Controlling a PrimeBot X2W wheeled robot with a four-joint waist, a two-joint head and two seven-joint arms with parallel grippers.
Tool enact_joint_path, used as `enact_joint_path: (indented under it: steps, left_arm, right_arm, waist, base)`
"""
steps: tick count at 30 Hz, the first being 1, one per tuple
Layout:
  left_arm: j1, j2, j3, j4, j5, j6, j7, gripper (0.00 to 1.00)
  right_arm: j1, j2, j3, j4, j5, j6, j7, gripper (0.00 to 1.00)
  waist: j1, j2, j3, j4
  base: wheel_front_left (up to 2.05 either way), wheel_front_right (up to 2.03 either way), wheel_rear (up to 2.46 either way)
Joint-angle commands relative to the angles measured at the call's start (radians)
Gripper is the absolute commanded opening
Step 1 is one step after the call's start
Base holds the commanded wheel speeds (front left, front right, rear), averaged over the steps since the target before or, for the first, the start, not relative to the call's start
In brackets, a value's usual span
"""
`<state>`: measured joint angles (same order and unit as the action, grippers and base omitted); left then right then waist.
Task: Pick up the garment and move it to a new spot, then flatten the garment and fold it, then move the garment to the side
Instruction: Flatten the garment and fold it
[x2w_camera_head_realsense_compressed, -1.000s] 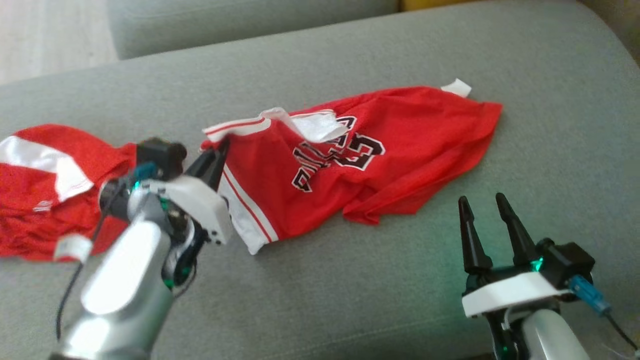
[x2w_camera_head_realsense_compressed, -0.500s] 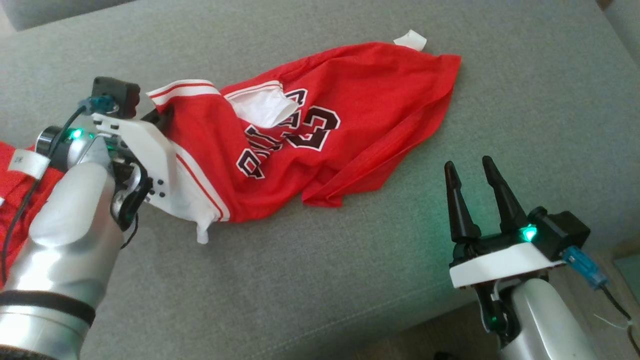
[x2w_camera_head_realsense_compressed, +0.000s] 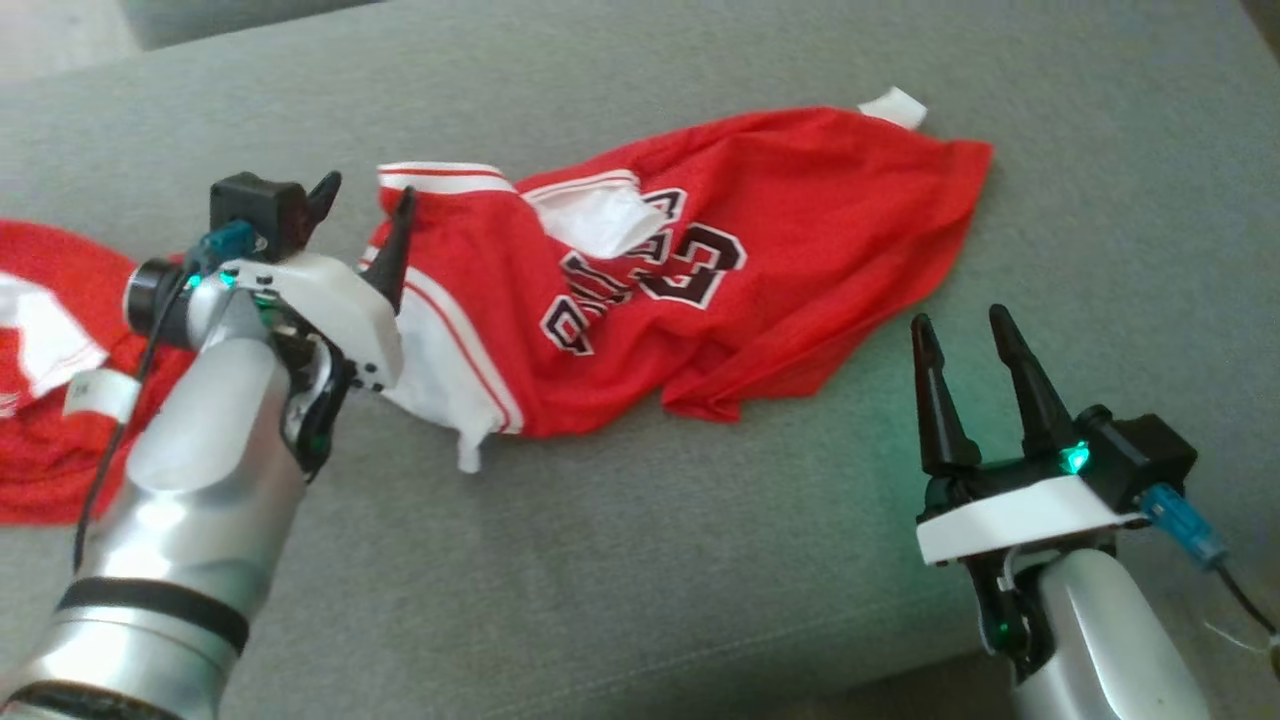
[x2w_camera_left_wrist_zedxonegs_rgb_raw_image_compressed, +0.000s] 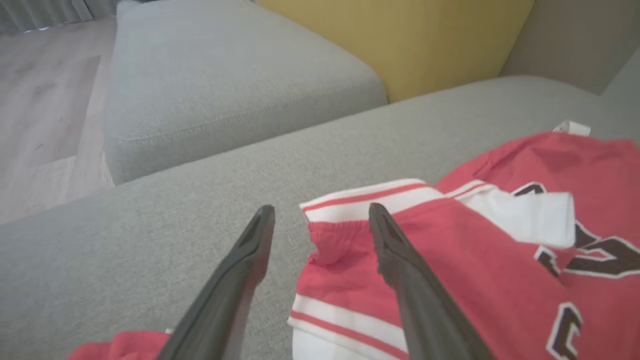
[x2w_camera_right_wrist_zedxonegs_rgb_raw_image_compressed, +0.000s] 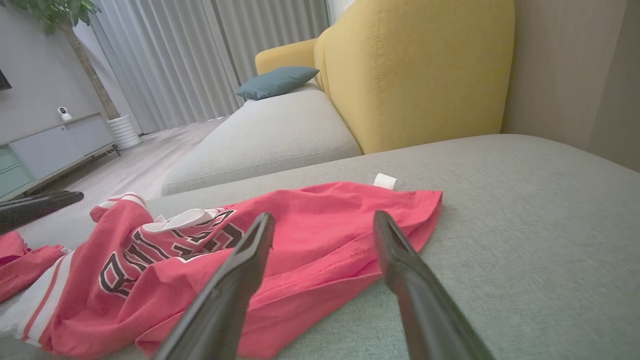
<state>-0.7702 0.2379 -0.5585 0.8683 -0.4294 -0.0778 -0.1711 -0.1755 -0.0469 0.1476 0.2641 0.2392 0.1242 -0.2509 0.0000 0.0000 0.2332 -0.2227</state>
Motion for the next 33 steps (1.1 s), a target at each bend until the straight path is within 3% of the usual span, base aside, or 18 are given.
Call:
enact_joint_path:
  steps: [1, 8, 19, 25, 33]
  left_arm:
    - [-0.028, 0.021, 0.043, -0.036, -0.015, 0.009, -0.023, 1.0]
    - [0.072, -0.016, 0.07, -0.169, -0.033, 0.048, -0.082, 1.0]
    - [0.407, -0.072, 0.173, -0.541, -0.006, 0.154, -0.09, 1.0]
    - [0.514, -0.107, 0.207, -0.608, 0.022, 0.152, -0.09, 1.0]
    - [0.531, -0.131, 0.234, -0.602, 0.049, 0.126, -0.091, 1.0]
  right_arm:
    - [-0.016, -0.003, 0.012, -0.025, -0.009, 0.007, -0.011, 1.0]
    - [0.016, -0.003, -0.03, -0.01, -0.037, 0.007, -0.011, 1.0]
    - [0.085, -0.003, -0.067, 0.01, -0.059, 0.007, -0.011, 1.0]
    - [0.097, -0.003, -0.05, 0.011, -0.06, 0.007, -0.011, 1.0]
    - [0.097, -0.003, 0.069, 0.062, -0.05, 0.007, 0.048, 1.0]
  waist:
    - [0.0, 0.0, -0.031, 0.041]
    - [0.0, 0.0, -0.089, 0.14]
    - [0.0, 0.0, -0.147, 0.235]
    - [0.0, 0.0, -0.149, 0.257]
    - [0.0, 0.0, -0.139, 0.281]
  base:
    - [0.0, 0.0, 0.0]
    - [0.0, 0.0, 0.0]
    - [0.0, 0.0, 0.0]
    - [0.0, 0.0, 0.0]
    - [0.0, 0.0, 0.0]
